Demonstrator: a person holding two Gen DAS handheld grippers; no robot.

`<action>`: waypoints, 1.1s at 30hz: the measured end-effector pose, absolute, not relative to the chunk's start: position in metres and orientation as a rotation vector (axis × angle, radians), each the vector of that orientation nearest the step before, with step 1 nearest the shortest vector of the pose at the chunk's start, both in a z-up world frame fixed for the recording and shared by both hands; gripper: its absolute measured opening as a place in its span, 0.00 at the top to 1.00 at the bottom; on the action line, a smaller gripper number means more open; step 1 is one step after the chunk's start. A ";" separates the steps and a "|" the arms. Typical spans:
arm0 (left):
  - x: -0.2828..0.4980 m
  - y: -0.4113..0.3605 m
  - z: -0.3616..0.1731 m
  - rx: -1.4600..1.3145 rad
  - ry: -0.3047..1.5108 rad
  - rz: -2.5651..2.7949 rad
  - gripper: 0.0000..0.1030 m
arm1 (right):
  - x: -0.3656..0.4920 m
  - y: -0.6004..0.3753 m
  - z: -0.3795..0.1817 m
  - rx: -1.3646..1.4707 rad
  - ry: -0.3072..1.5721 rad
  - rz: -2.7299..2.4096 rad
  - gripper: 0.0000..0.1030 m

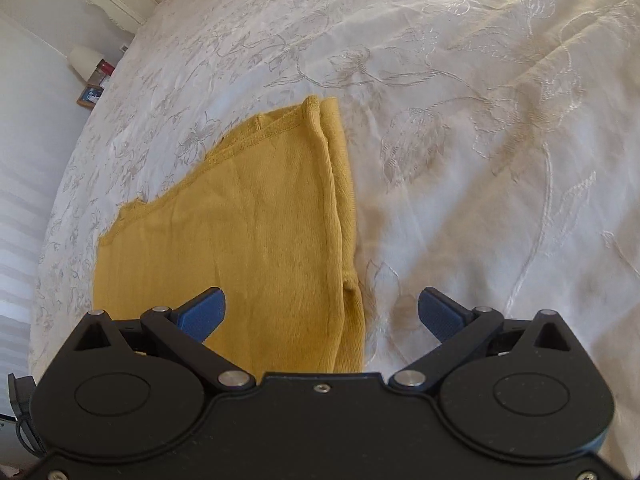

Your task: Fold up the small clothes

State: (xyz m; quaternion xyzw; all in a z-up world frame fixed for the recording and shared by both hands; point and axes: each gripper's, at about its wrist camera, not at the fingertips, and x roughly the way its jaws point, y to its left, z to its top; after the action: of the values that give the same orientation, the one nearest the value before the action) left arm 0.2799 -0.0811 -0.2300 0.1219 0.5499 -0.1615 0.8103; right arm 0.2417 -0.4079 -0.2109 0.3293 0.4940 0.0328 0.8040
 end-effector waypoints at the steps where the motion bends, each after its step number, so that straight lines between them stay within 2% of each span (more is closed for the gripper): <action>1: 0.280 -0.082 -0.230 0.260 1.177 -0.341 0.00 | 0.246 -0.409 -0.215 0.713 1.062 0.089 0.01; 9: 0.284 -0.087 -0.229 0.261 1.192 -0.326 0.00 | 0.274 -0.411 -0.245 0.789 1.074 0.236 0.00; 21: 0.296 -0.090 -0.224 0.245 1.240 -0.306 0.00 | 0.291 -0.422 -0.255 0.885 1.054 0.347 0.00; 23: 0.299 -0.087 -0.216 0.214 1.230 -0.299 0.07 | 0.289 -0.429 -0.257 0.907 1.050 0.368 0.00; 25: 0.299 -0.084 -0.202 0.160 1.208 -0.297 0.19 | 0.288 -0.431 -0.258 0.920 1.050 0.379 0.00; 33: 0.328 -0.090 -0.154 0.074 1.144 -0.308 0.20 | 0.285 -0.425 -0.256 0.879 1.026 0.380 0.00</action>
State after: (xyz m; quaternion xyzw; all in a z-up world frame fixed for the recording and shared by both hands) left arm 0.3281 -0.0900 -0.1543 0.0350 0.5391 -0.1453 0.8289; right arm 0.2852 -0.4252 -0.2558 0.4043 0.4717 0.1749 0.7638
